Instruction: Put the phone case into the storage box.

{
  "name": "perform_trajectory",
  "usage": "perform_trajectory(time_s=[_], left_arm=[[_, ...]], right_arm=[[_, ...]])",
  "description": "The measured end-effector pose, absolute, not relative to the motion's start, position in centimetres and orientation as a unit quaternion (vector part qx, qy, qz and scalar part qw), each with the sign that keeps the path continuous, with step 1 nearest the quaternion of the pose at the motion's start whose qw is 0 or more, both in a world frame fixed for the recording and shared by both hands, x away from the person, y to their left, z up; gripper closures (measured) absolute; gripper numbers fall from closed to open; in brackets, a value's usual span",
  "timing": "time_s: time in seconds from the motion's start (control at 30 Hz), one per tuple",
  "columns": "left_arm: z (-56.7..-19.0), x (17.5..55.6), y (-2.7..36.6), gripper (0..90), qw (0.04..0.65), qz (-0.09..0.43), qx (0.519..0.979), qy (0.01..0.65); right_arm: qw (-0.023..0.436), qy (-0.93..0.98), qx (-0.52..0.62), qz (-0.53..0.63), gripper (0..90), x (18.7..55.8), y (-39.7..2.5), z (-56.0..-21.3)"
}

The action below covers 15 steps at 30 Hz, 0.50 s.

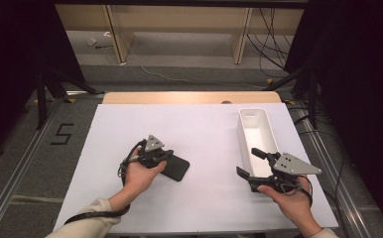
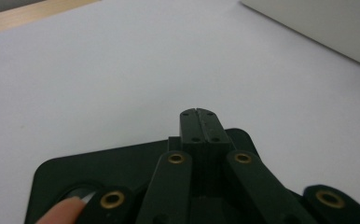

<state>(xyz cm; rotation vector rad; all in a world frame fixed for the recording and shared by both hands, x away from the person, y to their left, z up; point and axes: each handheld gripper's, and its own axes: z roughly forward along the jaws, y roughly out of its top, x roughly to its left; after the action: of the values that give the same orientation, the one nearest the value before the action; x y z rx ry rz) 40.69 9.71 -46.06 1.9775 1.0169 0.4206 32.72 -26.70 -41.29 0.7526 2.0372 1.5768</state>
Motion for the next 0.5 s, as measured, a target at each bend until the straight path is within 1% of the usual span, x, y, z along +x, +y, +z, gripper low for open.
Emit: perform_trajectory(time_s=[0.3,0.5], left_arm=[[-47.6,43.3,6.6,90.0,0.390,0.158,0.807,0.415],[-48.3,43.8,5.9,90.0,0.371,0.155,0.818,0.412]], right_arm=[[0.226,0.739,0.275,0.572,21.4,32.7,-26.8,-41.3],[0.227,0.740,0.277,0.570,21.8,32.7,-26.8,-41.3]])
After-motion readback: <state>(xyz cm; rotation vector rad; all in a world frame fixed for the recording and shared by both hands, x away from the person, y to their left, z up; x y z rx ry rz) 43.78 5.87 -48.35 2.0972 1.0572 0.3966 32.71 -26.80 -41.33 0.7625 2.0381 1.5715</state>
